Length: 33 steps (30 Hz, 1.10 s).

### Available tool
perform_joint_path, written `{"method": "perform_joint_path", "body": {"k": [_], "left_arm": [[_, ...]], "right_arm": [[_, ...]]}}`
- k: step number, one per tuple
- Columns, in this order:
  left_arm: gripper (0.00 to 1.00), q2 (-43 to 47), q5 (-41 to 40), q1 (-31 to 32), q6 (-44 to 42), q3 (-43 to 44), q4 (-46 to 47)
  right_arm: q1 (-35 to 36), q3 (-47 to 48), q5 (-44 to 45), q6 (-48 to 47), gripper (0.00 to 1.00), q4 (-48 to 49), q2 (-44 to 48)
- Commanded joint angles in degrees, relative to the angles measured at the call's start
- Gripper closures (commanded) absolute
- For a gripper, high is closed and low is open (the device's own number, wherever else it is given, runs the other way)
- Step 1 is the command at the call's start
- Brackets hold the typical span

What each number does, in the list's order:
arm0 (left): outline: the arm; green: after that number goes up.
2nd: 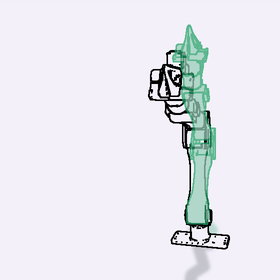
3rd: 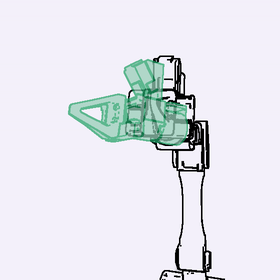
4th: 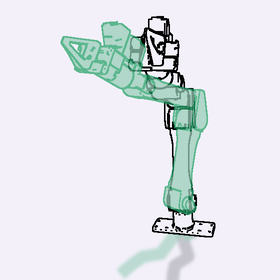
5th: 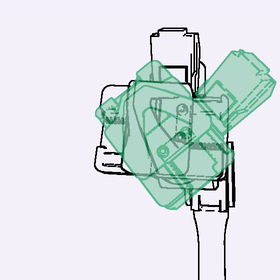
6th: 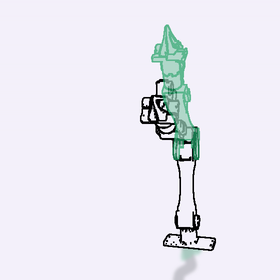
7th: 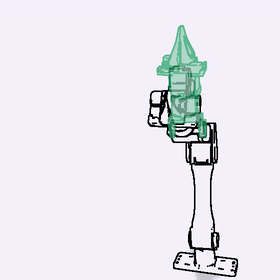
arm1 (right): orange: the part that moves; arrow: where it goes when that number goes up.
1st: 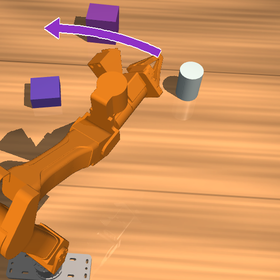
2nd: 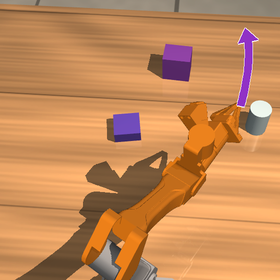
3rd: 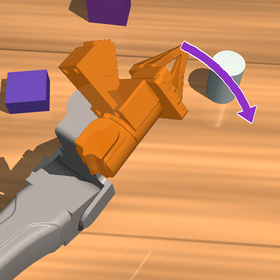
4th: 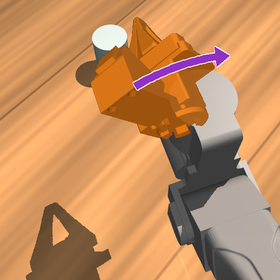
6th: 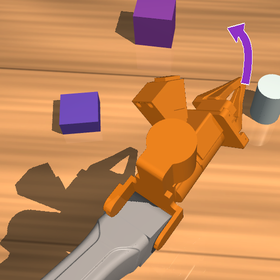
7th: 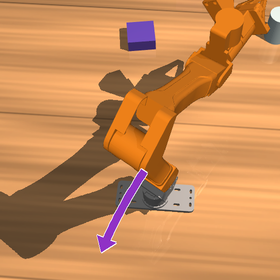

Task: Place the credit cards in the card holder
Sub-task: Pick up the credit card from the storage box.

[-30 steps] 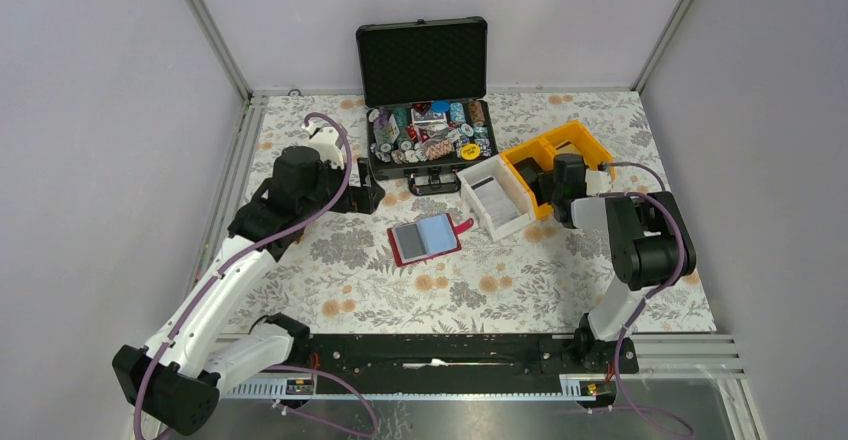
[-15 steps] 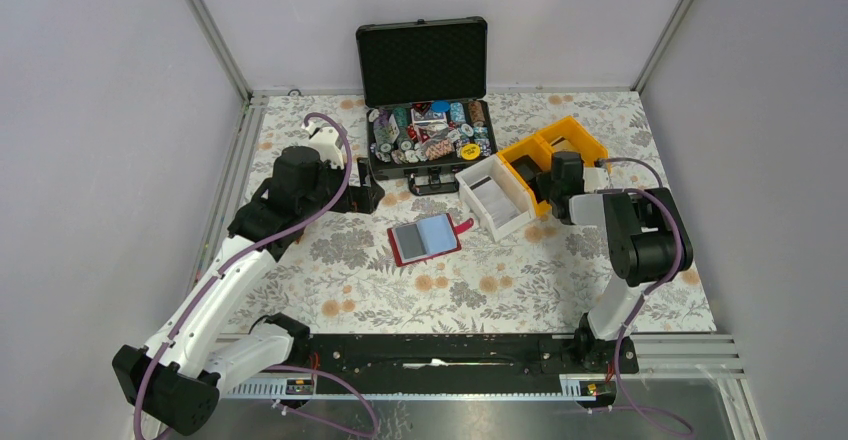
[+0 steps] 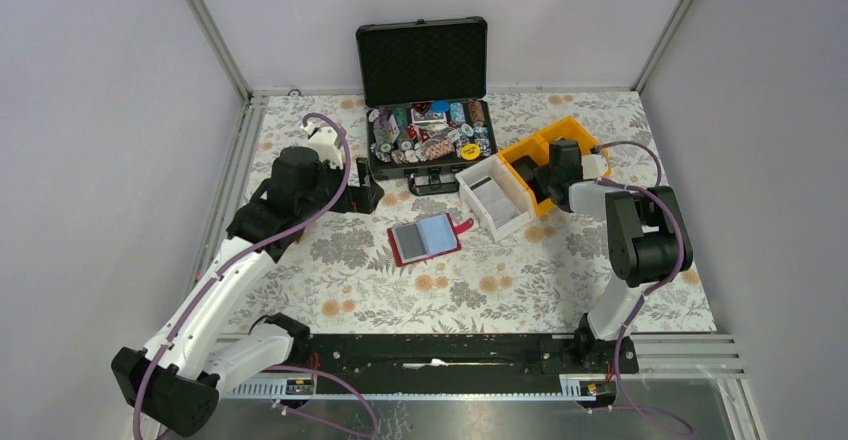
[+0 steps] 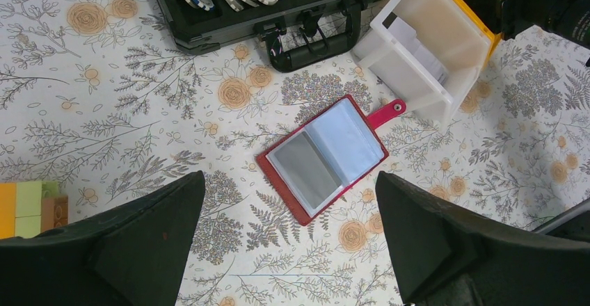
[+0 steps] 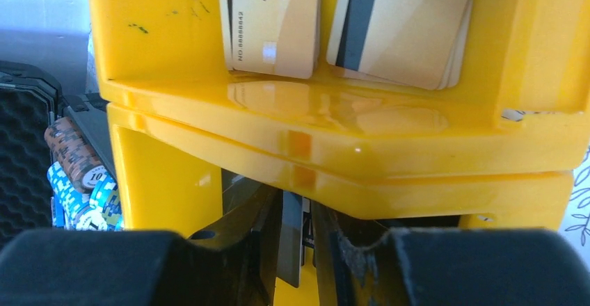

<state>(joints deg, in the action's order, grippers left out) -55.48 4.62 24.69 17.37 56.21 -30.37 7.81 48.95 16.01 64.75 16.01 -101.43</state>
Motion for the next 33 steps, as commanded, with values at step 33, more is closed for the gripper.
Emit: {"method": "perform_joint_path", "body": {"k": [33], "left_arm": [[0.01,1.0,-0.8,0.2,-0.9,0.4,1.6]], "right_arm": [[0.4,3.3,-1.5,1.7,0.7,1.1,-5.3]]}}
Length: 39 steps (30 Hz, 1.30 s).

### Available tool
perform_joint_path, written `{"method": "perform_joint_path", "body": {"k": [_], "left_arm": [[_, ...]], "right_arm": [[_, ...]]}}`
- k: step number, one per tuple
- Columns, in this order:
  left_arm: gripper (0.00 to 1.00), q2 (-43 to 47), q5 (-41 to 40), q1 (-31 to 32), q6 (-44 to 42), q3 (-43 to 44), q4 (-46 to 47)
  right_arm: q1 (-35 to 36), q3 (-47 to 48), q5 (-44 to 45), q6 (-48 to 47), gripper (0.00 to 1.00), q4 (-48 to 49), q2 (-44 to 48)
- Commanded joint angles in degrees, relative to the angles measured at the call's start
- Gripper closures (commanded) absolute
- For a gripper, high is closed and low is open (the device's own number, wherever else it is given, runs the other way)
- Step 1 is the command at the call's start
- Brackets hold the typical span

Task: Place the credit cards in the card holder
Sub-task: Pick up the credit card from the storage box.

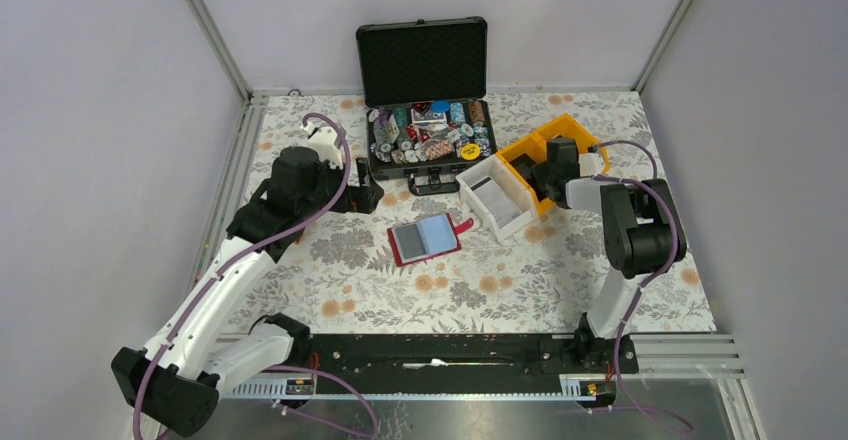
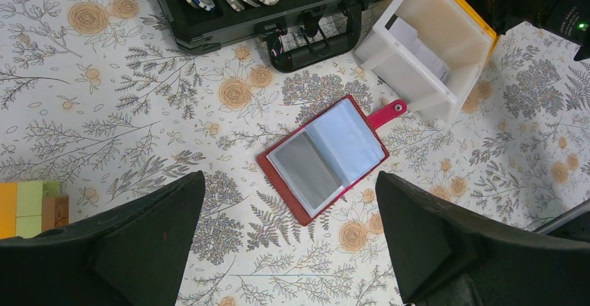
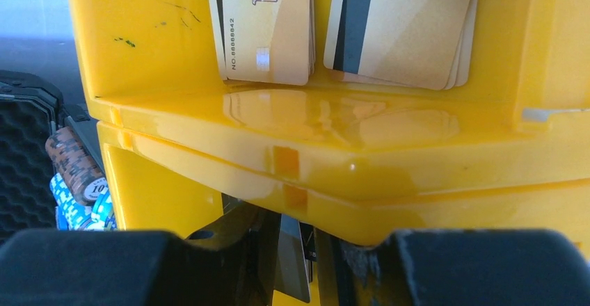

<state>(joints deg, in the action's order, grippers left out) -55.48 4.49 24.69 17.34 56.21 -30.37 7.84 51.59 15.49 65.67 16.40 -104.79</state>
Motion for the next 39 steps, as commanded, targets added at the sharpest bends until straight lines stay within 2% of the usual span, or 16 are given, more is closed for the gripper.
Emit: {"method": "perform_joint_path", "body": {"k": [1,10,14,20,28,39], "left_arm": [[0.01,1.0,-0.6,0.2,-0.9,0.4,1.6],[0.01,0.9,-0.6,0.2,-1.0,0.5,1.6],[0.01,0.9,-0.7,0.2,-1.0,0.4,1.6],[0.01,0.8,-1.0,0.2,-1.1,0.4,1.5],[0.01,1.1,-2.4,0.2,-1.1,0.3,1.6],[0.01,1.5,-3.8,0.2,-1.5,0.0,2.0]], "right_arm": [[0.4,0.5,-1.4,0.7,0.7,1.6,-2.0],[0.5,2.6,-3.2,-1.1,0.7,3.3,-4.6],[0.5,3.2,-4.1,-2.4,0.82,3.4,-5.4],[0.4,1.4,-3.1,-3.5,1.0,3.6,-1.6],[0.5,-0.1,0.6,-6.4,1.0,4.1,6.6],[0.4,-1.8,2.3,-13.3,1.0,2.1,11.5]]}}
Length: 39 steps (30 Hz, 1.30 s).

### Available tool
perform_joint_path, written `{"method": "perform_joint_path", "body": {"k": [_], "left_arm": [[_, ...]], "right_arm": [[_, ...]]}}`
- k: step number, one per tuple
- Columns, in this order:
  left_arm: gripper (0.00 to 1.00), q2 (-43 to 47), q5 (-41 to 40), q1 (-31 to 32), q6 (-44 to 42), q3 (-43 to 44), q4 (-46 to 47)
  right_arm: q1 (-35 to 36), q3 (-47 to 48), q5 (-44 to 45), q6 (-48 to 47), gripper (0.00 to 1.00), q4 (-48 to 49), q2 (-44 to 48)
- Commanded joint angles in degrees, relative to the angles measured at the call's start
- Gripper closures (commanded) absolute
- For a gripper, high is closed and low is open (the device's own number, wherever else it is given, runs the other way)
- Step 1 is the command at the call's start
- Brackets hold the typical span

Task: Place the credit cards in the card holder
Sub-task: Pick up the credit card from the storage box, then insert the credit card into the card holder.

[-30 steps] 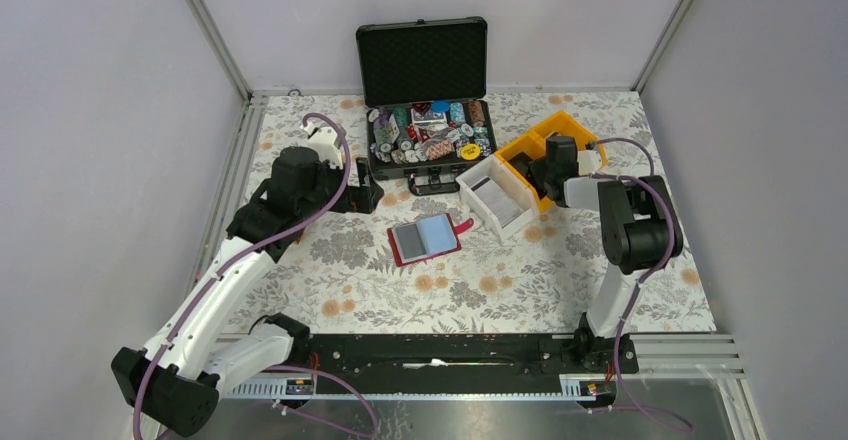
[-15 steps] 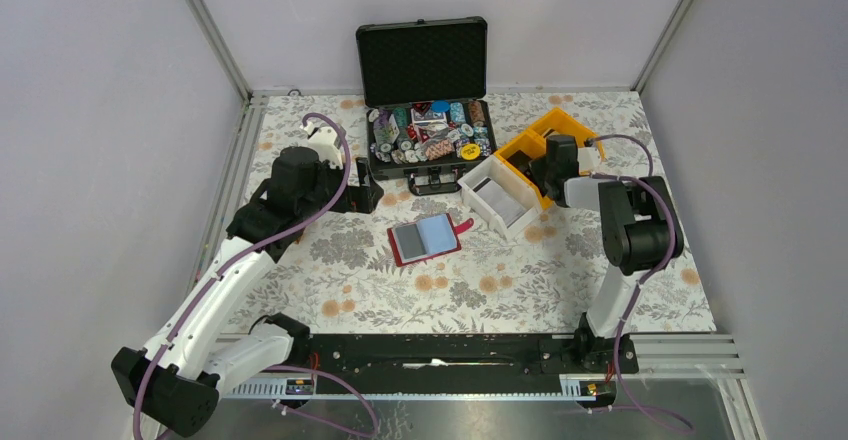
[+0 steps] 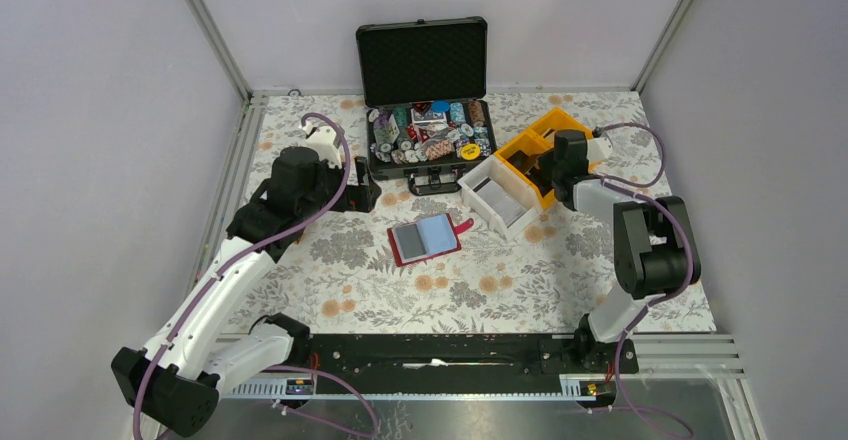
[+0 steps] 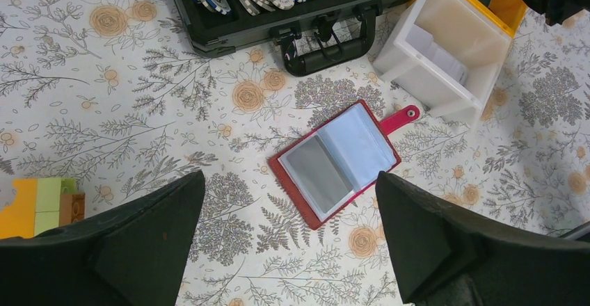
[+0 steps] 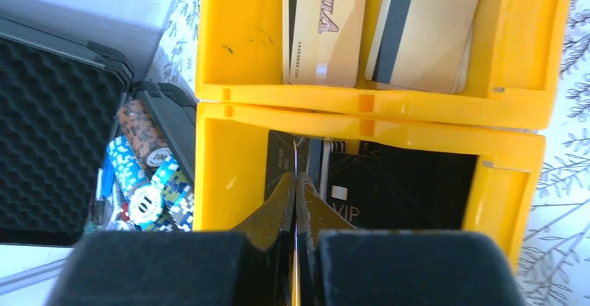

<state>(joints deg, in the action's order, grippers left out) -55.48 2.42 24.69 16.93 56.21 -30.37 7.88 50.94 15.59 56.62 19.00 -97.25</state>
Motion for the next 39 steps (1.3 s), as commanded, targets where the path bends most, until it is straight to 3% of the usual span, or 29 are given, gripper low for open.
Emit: {"method": "perform_joint_path", "body": {"k": [1,10,16,22,28,39], "left_arm": [[0.01,1.6,-1.7,0.1,-1.1,-0.1,2.1],[0.01,2.7,-0.5,0.1,-1.3,-0.9,3.8],[0.01,2.8,4.6,0.2,0.1,-1.1,5.4],[0.01,3.7,12.8,1.0,9.6,-3.1,11.6],[0.02,3.7,18.8,3.9,18.3,-9.3,24.1],[0.01,2.9,27.2,7.3,30.9,-17.1,46.6]], "right_arm": [[0.4,-1.5,2.2,-5.0,1.0,-0.4,5.0],[-0.4,-2.3,3.6,-11.2,1.0,-1.8,15.0],[-0.6,-1.3,0.2,-18.1,1.0,-3.6,20.1],[-0.6,-2.7,-10.2,-23.5,1.0,-6.5,28.9],[1.4,-4.2,-24.5,-24.2,1.0,-8.5,35.3],[10.7,-7.3,-46.2,-18.8,1.0,2.3,38.4]]}}
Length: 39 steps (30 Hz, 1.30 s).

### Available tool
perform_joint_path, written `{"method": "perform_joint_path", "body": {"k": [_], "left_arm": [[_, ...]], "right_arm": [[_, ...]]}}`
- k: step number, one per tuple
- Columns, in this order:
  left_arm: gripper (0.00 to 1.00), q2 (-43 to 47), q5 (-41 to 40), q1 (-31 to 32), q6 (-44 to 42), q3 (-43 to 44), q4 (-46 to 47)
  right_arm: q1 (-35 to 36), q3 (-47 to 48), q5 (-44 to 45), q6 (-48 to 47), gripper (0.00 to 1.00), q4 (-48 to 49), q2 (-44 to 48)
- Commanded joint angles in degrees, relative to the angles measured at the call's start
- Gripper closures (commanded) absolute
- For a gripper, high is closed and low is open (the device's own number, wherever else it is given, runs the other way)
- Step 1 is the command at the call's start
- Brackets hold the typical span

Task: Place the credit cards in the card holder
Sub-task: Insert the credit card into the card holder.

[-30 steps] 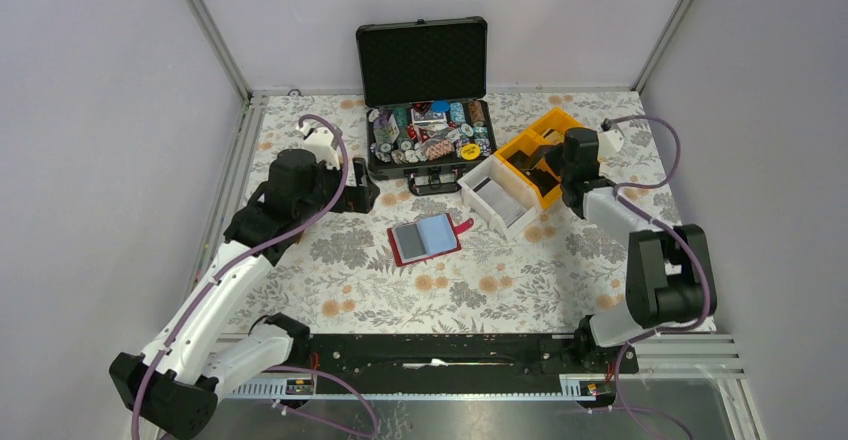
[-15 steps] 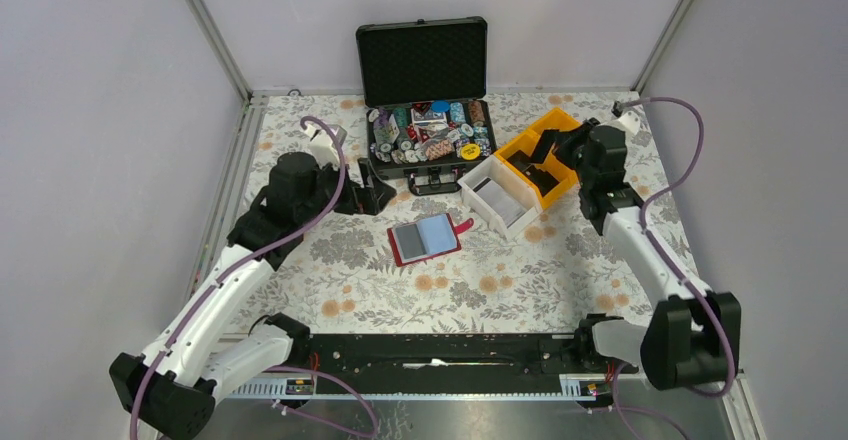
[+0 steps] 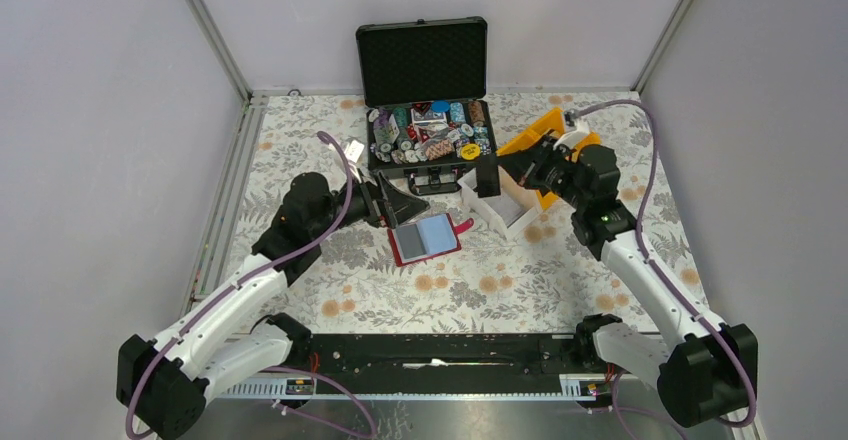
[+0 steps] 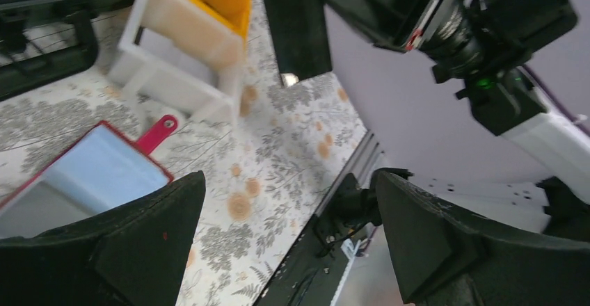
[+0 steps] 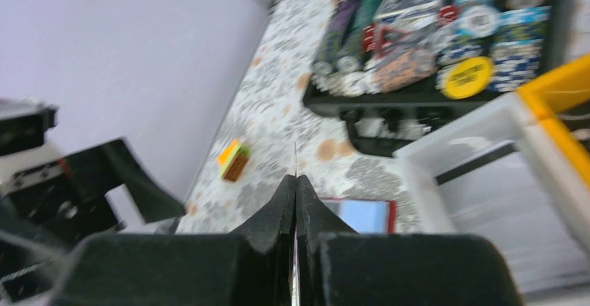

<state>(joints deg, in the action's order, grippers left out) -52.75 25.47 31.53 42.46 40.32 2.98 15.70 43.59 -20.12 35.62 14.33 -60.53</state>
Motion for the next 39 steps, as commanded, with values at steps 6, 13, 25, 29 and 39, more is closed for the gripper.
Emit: {"method": "perform_joint_path", "body": {"k": [6,13,25,29,39], "left_arm": [[0.08,-1.2,5.0,0.9,8.2,-2.1,16.8],[0.28,-3.5,9.3,1.8,13.5,-2.6,24.4],[1.0,-1.1,11.0,2.1,13.4,-5.6,27.3],[1.0,0.9,11.6,2.1,10.8,-6.1,25.8],[1.0,3.7,13.9,2.0,9.1,-6.4,24.6]], "right_arm": [[9.3,0.1,-15.4,5.9,1.0,13.8,1.4],[15.9,1.4,-16.0,8.9,1.0,19.8,-0.2],[18.3,2.2,-14.8,8.0,1.0,18.9,-2.6],[18.2,4.4,-17.7,5.0,0.59,12.4,-2.8],[18.7,5.6,-28.6,3.2,0.49,4.5,-2.8]]}}
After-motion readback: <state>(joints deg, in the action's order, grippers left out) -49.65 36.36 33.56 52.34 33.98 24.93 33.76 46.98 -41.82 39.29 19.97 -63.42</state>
